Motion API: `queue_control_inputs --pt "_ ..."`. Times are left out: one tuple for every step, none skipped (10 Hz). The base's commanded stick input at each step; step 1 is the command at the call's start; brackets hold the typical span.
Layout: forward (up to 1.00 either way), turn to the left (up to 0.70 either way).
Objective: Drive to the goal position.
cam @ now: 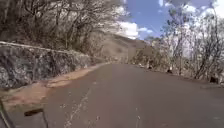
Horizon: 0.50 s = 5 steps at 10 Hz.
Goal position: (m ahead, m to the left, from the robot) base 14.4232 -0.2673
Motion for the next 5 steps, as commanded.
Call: queue_control_inputs --pt "0.7 0.02" --pt "0.7 0.02" --pt "0.7 0.02" --pt "0.7 0.0" --pt "0.7 0.0"
